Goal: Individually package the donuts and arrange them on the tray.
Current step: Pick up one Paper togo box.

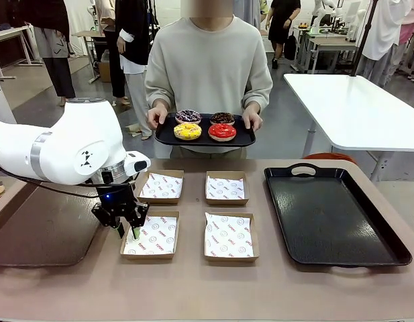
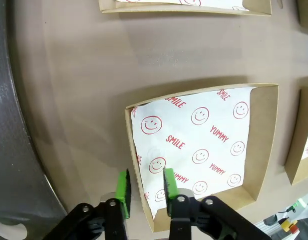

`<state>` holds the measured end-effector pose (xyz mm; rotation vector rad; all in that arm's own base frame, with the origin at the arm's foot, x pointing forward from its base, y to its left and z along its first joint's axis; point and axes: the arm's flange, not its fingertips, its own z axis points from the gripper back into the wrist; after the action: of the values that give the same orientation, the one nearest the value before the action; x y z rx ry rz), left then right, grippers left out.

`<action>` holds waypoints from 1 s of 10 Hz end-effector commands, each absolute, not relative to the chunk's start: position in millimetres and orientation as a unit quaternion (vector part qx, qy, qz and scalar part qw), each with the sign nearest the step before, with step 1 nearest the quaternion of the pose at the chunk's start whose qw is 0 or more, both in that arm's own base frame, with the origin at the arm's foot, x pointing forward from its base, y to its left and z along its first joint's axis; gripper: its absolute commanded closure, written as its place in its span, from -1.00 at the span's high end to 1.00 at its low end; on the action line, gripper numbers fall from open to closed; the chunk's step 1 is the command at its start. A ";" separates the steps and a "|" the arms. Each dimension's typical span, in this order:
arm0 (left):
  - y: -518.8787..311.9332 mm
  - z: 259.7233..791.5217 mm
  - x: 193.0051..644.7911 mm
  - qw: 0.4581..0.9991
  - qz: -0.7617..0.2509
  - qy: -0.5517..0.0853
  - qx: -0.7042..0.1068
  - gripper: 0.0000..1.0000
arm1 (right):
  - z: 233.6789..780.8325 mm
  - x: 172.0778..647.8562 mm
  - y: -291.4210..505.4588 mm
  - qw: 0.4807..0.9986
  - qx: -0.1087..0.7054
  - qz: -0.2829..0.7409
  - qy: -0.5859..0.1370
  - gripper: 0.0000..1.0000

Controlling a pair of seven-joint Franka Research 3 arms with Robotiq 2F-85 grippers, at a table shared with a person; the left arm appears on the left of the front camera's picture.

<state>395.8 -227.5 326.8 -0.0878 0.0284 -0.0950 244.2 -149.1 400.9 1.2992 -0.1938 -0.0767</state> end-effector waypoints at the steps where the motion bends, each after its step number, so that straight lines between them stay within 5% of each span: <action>1: -234.9 324.5 401.2 0.999 -0.030 0.004 -0.034 -1.00 | 401.4 242.7 -150.4 0.787 0.609 -0.035 -0.092 1.00; 10: -227.8 363.1 394.3 0.999 -0.021 0.014 -0.045 -1.00 | 401.4 242.7 -150.4 0.787 0.609 -0.035 -0.092 1.00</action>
<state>400.0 -225.8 342.8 -0.0921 0.0235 -0.0743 244.2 -149.1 400.9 1.2992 -0.1938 -0.0768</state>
